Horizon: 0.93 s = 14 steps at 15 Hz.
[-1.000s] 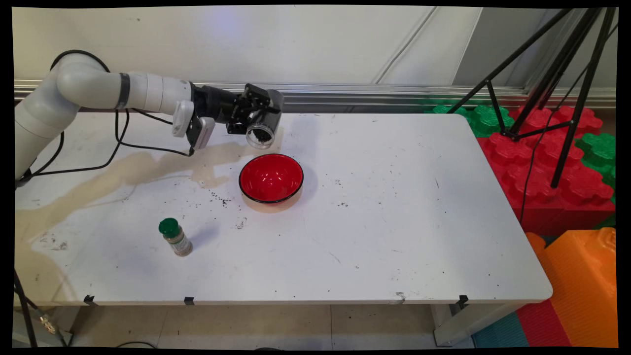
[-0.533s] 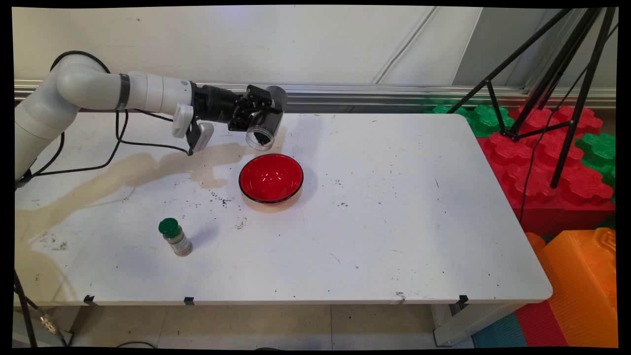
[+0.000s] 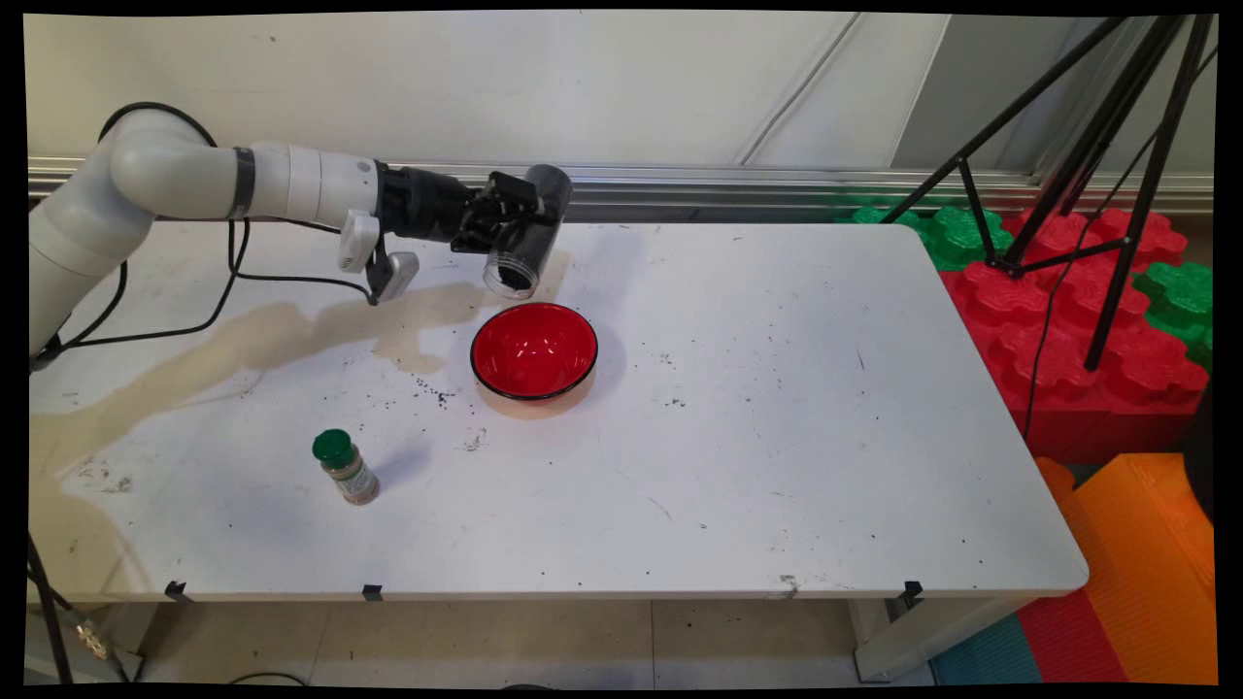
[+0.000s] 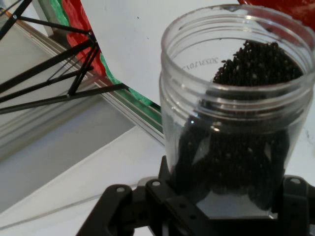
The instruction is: Pour the black seasoning powder in the red bowl
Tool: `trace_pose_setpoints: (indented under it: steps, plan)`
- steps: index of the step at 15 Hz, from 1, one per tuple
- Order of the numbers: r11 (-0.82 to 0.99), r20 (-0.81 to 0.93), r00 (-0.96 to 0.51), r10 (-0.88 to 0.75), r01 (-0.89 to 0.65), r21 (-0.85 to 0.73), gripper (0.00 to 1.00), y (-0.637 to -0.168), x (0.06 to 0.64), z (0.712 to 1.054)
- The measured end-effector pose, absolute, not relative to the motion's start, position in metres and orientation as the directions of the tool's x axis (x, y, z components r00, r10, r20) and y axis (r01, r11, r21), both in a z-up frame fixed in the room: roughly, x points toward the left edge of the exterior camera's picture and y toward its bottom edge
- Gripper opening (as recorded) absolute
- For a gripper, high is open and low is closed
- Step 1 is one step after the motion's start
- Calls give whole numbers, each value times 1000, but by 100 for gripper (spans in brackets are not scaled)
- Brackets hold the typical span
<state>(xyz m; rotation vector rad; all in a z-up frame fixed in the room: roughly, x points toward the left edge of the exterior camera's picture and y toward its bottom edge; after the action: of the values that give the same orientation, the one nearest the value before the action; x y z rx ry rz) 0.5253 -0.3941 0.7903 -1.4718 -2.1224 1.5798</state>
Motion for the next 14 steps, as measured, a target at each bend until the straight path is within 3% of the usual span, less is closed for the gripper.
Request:
trace_pose_setpoints:
  steps: [14]
  plan:
    - [-165, -565, -411, 715, 686, -708, 0, -388, 515, 795]
